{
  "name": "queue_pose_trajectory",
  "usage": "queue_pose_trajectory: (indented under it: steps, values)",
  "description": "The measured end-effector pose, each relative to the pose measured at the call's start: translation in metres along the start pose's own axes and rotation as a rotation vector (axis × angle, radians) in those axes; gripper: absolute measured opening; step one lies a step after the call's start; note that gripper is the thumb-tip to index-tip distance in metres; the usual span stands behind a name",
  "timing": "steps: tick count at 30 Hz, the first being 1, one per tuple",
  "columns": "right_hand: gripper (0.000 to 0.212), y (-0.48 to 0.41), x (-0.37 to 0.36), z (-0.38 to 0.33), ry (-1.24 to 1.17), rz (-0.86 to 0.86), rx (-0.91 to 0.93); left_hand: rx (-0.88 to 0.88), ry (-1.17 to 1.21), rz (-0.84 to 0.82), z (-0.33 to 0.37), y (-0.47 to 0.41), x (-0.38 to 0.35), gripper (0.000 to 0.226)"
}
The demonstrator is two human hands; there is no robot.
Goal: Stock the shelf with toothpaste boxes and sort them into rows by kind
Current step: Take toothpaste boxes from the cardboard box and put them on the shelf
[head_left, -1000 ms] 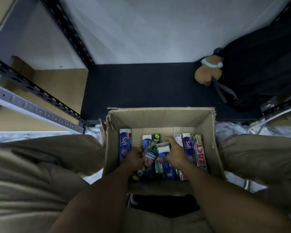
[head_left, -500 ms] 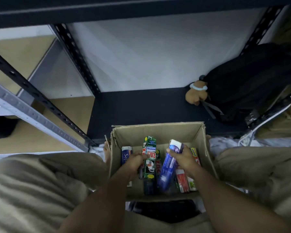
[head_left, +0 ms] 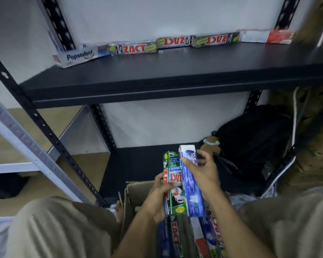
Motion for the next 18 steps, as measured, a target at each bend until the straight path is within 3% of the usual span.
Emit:
queue_pose_trajectory:
  steps: [4, 7, 13, 18]
  values:
    - [0.053, 0.005, 0.001, -0.023, 0.09, 0.071, 0.155, -0.073, 0.018, -0.013, 0.011, 0.007, -0.016, 0.069]
    - [0.05, 0.009, 0.004, -0.031, 0.214, 0.007, 0.227, -0.14, 0.063, 0.015, 0.019, 0.008, -0.025, 0.073]
    - [0.08, 0.01, 0.006, -0.041, 0.32, -0.193, 0.21, -0.218, 0.118, 0.013, 0.041, 0.008, -0.036, 0.07]
    - [0.06, 0.01, 0.01, -0.079, 0.275, -0.196, 0.315, -0.241, 0.147, -0.021, 0.064, 0.018, -0.048, 0.051]
Point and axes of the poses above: each hand's wrist, its own y-axis away from the middle knuckle, its own x-axis out of the back of the hand, z = x × y, the point moved 1 cm from there along -y, towards the middle knuckle, and after that the axes turned 4 degrees about -y, right-handed, at the moved point
